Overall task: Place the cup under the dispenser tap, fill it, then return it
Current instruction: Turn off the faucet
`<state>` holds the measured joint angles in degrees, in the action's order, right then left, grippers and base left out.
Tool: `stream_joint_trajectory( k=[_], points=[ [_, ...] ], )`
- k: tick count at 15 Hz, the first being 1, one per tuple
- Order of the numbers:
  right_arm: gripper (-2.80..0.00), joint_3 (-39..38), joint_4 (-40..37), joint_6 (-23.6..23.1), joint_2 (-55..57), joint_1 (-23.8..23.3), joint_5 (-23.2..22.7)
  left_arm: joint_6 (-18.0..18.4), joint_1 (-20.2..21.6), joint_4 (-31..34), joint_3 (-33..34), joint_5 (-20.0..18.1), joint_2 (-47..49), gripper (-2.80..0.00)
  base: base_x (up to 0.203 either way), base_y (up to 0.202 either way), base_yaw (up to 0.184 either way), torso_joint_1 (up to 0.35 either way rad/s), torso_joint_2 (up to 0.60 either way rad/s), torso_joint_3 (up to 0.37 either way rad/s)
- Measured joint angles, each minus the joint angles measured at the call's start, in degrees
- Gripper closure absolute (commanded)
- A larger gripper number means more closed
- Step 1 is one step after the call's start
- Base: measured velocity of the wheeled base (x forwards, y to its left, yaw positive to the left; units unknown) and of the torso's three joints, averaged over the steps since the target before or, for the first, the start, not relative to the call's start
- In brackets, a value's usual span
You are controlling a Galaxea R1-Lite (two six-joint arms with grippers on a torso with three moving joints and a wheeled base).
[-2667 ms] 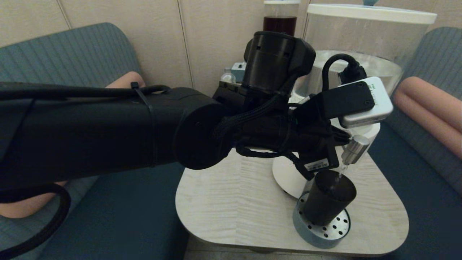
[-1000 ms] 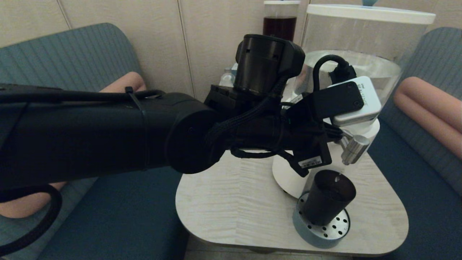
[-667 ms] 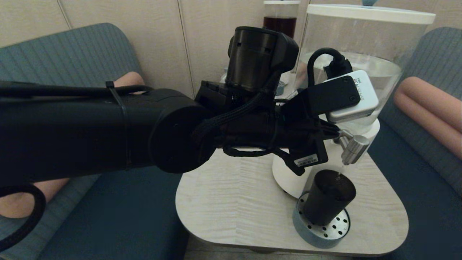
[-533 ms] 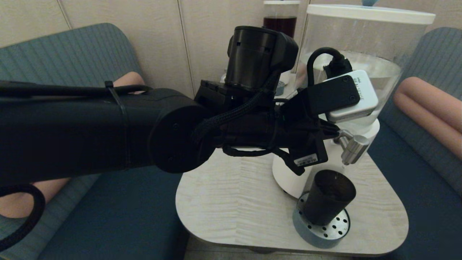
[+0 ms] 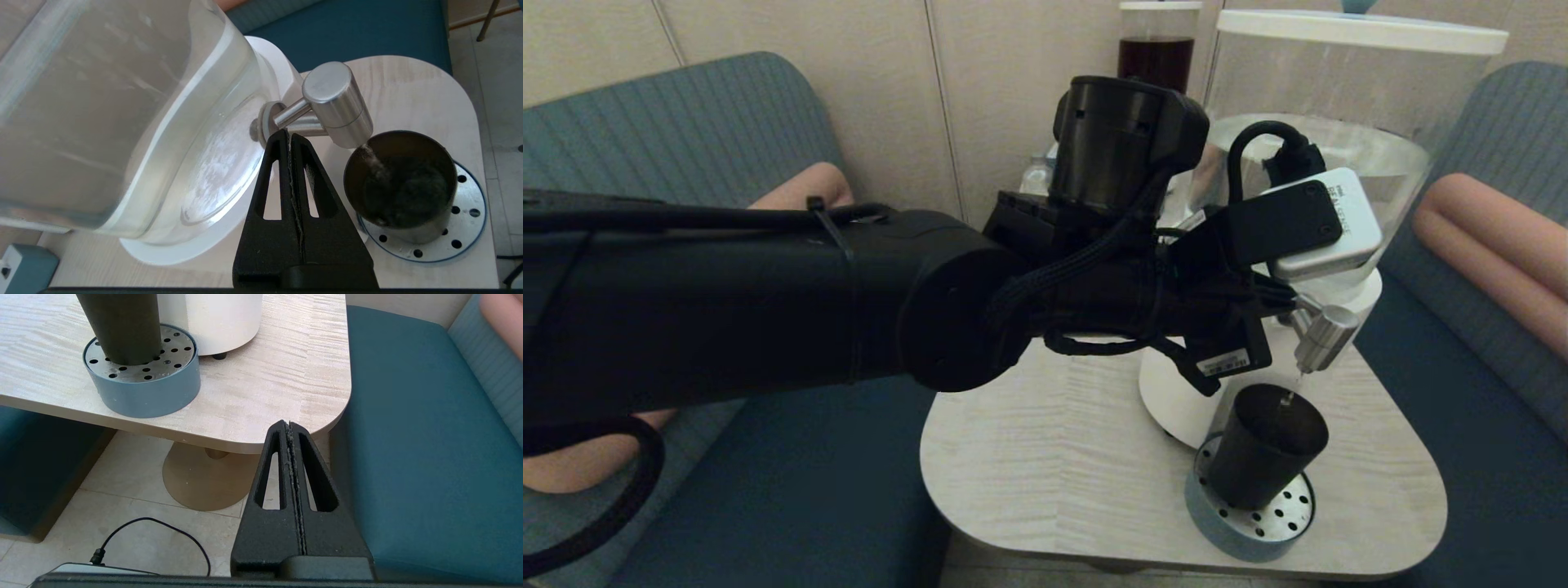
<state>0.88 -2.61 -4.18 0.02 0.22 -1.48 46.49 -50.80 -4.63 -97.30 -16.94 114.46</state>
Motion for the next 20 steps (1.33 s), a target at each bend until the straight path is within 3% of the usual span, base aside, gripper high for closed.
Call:
stream_joint_trajectory(
  k=[20],
  points=[
    [0.00, 0.0, 0.0, 0.0, 0.0, 0.0, 0.0, 0.2, -0.2, 0.3, -6.3, -0.1, 5.2, 0.00, 0.000, 0.000, 0.000, 0.000, 0.00, 0.000]
  ],
)
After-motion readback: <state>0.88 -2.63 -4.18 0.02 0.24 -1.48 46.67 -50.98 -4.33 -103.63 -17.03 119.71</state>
